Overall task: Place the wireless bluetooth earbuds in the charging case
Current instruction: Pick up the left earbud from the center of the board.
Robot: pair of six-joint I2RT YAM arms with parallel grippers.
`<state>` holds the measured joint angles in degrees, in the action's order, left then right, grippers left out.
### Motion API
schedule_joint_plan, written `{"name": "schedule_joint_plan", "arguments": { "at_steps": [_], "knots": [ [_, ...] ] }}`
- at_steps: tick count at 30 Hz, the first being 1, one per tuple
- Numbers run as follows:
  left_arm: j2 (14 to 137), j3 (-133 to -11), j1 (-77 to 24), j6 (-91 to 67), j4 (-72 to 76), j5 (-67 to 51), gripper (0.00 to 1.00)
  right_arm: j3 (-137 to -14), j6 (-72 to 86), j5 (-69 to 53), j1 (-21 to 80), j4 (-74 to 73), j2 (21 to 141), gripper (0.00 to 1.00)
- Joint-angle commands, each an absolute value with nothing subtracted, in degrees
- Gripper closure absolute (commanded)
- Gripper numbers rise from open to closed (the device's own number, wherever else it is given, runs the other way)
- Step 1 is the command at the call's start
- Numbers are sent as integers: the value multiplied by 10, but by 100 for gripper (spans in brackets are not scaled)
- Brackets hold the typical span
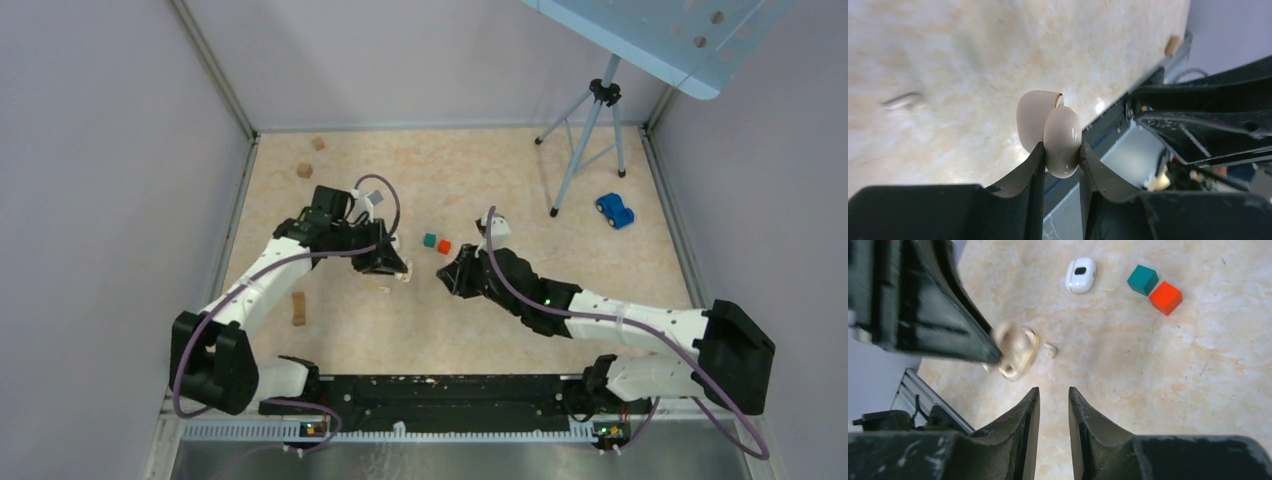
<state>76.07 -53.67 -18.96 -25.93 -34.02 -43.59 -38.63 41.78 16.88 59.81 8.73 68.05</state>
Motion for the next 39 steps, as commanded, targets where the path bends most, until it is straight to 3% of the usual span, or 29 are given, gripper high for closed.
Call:
{"name": "schedule_joint_plan", "arguments": {
  "at_steps": [1, 4, 9, 16, 30, 39],
  "knots": [
    [692, -576, -136, -296, -376, -284, 100, -388, 416, 162, 594, 36, 696, 71],
    [673, -552, -78, -327, -385, -244, 100, -401, 403, 112, 600, 65, 744, 69],
    [692, -532, 30, -319, -391, -282, 100, -468, 375, 106, 631, 99, 858, 63],
    [675, -501, 74, -360, -372, -311, 100, -560, 356, 127, 646, 150, 980, 54],
    [676, -494, 86, -350, -377, -320, 100, -700, 336, 252, 693, 73, 1147, 54],
    [677, -487, 87, -349, -368, -334, 100, -739, 330, 288, 697, 20, 1190, 62]
  ]
}}
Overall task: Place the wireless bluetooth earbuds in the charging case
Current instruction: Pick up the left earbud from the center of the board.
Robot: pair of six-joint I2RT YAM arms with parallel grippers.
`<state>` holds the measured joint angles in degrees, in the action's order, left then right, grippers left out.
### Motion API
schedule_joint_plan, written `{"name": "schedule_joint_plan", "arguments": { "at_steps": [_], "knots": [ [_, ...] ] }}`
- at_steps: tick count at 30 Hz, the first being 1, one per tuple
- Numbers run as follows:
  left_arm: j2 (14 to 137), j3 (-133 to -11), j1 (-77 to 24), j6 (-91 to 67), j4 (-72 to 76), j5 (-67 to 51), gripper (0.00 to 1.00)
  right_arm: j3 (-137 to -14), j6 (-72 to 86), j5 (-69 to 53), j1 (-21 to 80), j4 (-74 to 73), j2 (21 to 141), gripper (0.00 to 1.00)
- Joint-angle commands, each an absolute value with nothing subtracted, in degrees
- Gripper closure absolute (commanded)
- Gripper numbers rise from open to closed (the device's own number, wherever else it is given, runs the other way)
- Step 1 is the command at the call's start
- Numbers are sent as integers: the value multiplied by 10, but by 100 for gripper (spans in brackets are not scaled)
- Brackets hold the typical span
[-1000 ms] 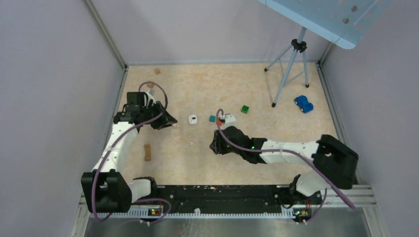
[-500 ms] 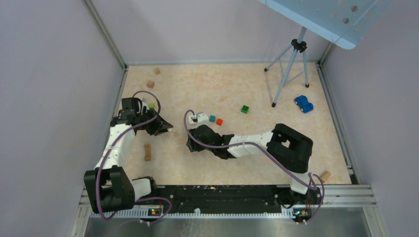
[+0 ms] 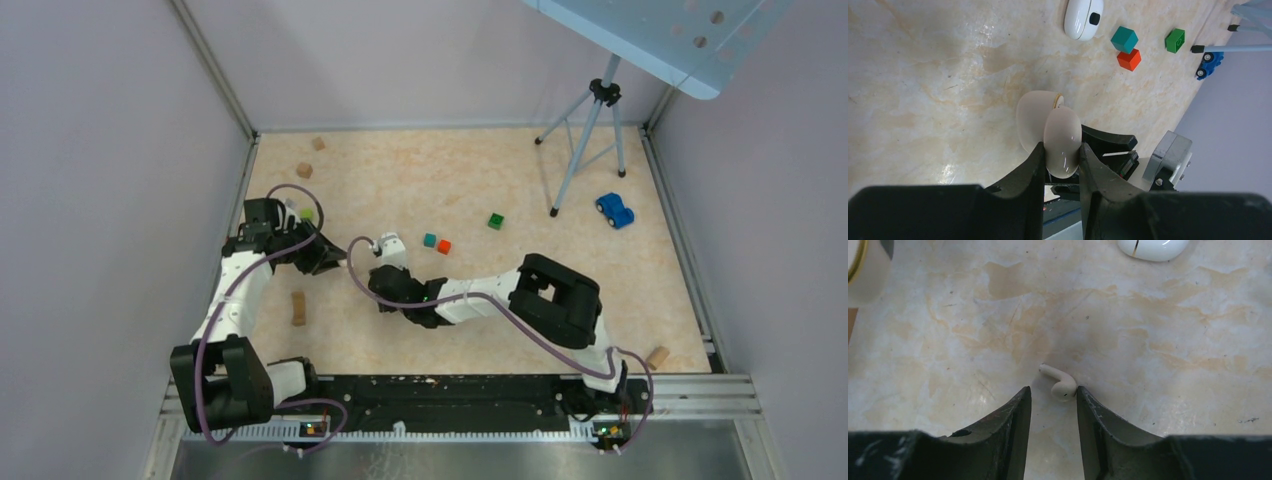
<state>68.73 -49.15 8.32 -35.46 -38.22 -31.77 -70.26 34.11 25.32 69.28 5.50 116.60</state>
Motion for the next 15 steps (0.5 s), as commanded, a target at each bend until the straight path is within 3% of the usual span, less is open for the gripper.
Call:
{"name": "schedule_joint_plan", "arguments": {
  "at_steps": [1, 6, 15],
  "knots": [
    [678, -488, 87, -348, -367, -334, 100, -746, 330, 293, 697, 10, 1198, 63],
    [681, -492, 87, -345, -368, -337, 100, -765, 329, 301, 700, -22, 1216, 65],
    [679, -491, 87, -338, -367, -350, 100, -720, 350, 312, 700, -19, 1166, 86]
  ]
}}
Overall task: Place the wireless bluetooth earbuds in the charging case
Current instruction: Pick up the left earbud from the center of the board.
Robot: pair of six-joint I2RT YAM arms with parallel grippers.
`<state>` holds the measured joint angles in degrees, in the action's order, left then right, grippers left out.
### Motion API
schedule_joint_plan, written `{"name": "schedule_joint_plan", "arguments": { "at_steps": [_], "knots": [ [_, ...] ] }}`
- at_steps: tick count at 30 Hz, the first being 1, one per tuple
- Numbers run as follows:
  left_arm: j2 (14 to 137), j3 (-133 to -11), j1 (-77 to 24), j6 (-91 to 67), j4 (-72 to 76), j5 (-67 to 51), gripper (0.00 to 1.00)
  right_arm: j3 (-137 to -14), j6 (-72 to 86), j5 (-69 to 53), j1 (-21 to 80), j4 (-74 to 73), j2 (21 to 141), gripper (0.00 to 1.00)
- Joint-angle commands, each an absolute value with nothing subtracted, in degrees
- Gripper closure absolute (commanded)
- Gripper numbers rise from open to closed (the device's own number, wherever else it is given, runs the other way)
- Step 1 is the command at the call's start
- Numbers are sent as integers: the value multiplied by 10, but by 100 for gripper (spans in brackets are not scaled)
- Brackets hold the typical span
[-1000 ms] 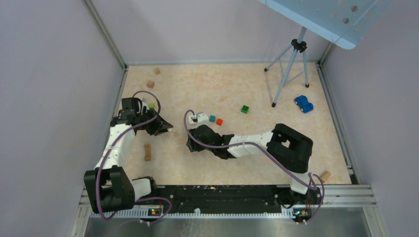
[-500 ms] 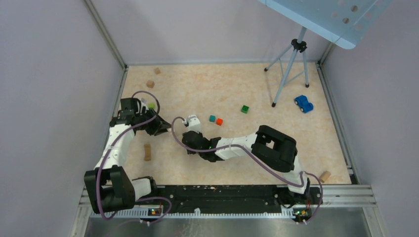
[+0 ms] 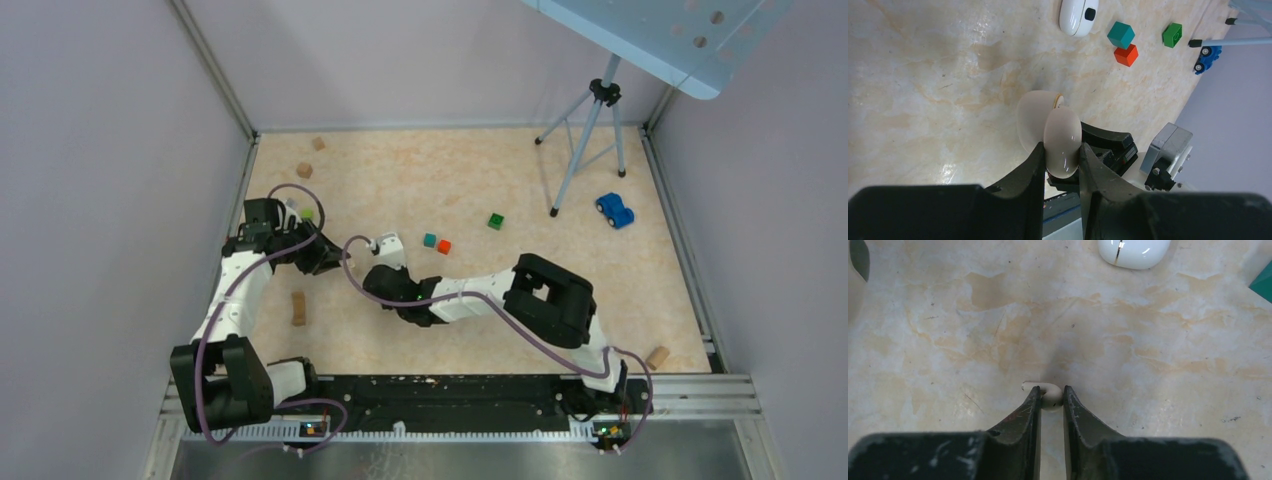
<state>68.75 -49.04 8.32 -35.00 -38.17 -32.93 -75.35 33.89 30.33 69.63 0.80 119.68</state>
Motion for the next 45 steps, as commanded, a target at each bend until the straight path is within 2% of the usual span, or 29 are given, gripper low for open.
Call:
{"name": "schedule_joint_plan", "arguments": {
  "at_steps": [1, 8, 13, 19, 21, 25, 29, 39, 45],
  "knots": [
    [679, -491, 87, -338, -367, -355, 100, -708, 350, 313, 700, -15, 1152, 89],
    [648, -483, 87, -336, -371, -349, 100, -562, 348, 320, 699, -17, 1011, 91],
    [629, -449, 74, -327, -330, -386, 100, -444, 312, 309, 678, -19, 892, 91],
    [611, -463, 49, -308, -338, -357, 100, -373, 284, 334, 662, -17, 869, 91],
    [605, -462, 41, -311, -335, -357, 100, -377, 284, 332, 657, -17, 881, 87],
    [602, -455, 33, -314, -331, -357, 100, -408, 300, 329, 653, -50, 901, 58],
    [604, -458, 31, -308, -335, -358, 100, -403, 377, 342, 653, -62, 876, 49],
    [605, -473, 31, -296, -348, -354, 100, -384, 650, 339, 656, -117, 761, 48],
    [605, -479, 30, -286, -350, -351, 100, -349, 691, 298, 661, -26, 749, 50]
  ]
}}
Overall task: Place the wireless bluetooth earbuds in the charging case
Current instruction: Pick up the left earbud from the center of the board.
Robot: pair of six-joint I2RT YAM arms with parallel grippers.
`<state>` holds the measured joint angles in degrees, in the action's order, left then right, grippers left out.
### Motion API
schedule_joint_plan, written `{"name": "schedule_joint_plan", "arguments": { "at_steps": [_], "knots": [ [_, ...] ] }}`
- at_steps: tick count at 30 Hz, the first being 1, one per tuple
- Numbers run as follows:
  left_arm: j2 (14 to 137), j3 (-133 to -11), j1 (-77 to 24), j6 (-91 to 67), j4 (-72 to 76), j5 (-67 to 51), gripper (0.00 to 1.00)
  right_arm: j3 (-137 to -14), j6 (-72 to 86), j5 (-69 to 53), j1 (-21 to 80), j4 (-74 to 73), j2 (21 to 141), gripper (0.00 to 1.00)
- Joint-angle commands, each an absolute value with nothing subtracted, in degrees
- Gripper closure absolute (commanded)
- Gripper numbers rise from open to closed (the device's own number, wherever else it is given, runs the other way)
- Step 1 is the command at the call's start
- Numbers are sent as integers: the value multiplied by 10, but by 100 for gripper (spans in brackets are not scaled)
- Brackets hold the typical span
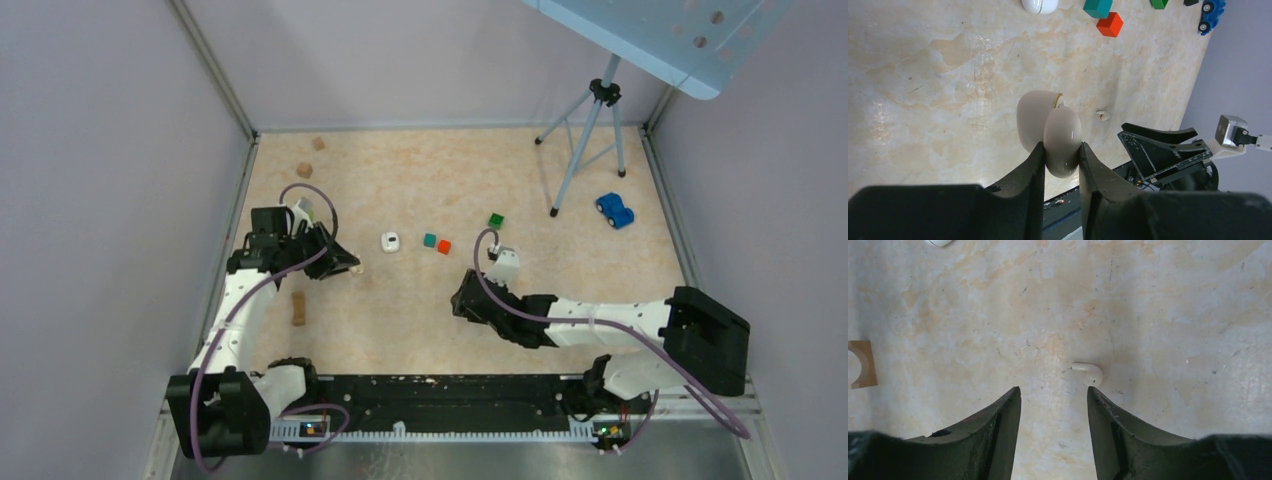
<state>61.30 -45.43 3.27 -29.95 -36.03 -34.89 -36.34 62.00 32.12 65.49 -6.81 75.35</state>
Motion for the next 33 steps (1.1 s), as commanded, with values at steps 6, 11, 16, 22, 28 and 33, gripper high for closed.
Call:
{"name": "schedule_joint_plan", "arguments": {
  "at_steps": [6, 11, 16, 22, 28, 33],
  "knots": [
    [603, -475, 30, -285, -348, -351, 100, -339, 666, 266, 665, 46, 782, 47],
    [608, -481, 26, -280, -349, -339, 100, -342, 671, 236, 665, 73, 825, 47],
    [609, -484, 26, -280, -351, -339, 100, -330, 705, 233, 666, 67, 845, 47],
    [612, -480, 24, -280, -345, -343, 100, -330, 718, 258, 661, 6, 829, 46],
    [610, -481, 20, -284, -343, -336, 100, -320, 681, 273, 638, -4, 814, 46],
    [607, -479, 19, -283, -349, -335, 100, -332, 648, 271, 608, 23, 840, 46]
  ]
}}
